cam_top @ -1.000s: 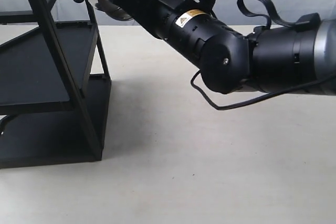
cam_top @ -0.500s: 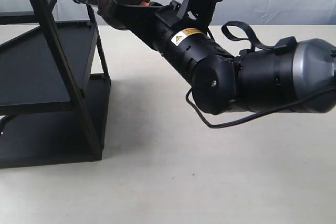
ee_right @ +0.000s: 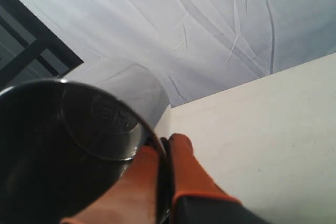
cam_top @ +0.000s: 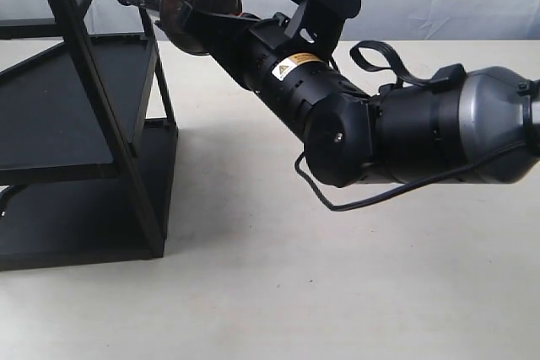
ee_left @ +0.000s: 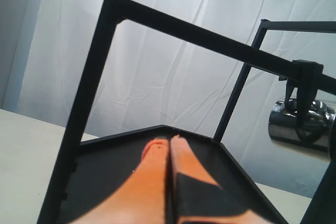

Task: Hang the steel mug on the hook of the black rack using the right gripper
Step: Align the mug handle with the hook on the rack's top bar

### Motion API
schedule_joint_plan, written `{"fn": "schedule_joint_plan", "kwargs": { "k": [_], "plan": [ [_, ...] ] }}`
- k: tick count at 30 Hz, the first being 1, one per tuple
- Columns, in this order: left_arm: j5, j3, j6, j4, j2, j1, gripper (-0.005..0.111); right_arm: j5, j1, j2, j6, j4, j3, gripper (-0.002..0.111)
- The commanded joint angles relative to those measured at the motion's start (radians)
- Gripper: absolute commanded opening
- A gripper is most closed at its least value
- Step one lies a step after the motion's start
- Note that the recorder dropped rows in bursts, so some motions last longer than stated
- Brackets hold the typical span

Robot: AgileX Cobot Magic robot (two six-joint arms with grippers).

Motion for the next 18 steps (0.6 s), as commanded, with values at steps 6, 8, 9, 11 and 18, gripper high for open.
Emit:
{"fn": "schedule_joint_plan", "kwargs": {
  "k": [6, 8, 9, 11, 18],
  "plan": [
    [-0.001, -0.002, 0.0, 0.004, 0.004, -0.002, 0.0, 0.104, 0.007, 0.011, -0.023, -0.021, 0.012, -0.001],
    [-0.001, -0.002, 0.0, 0.004, 0.004, -0.002, 0.0, 0.108, 0.007, 0.011, -0.023, -0.021, 0.012, -0.001],
    [-0.001, -0.002, 0.0, 0.004, 0.004, -0.002, 0.0, 0.108, 0.007, 0.011, -0.023, -0.021, 0.012, -0.001],
    [-0.001, -0.002, 0.0, 0.004, 0.004, -0.002, 0.0, 0.11, 0.007, 0.011, -0.023, -0.021, 0.012, -0.001],
    [-0.001, -0.002, 0.0, 0.004, 0.004, -0.002, 0.0, 0.132, 0.007, 0.011, -0.023, -0.021, 0.012, -0.001]
  ]
}}
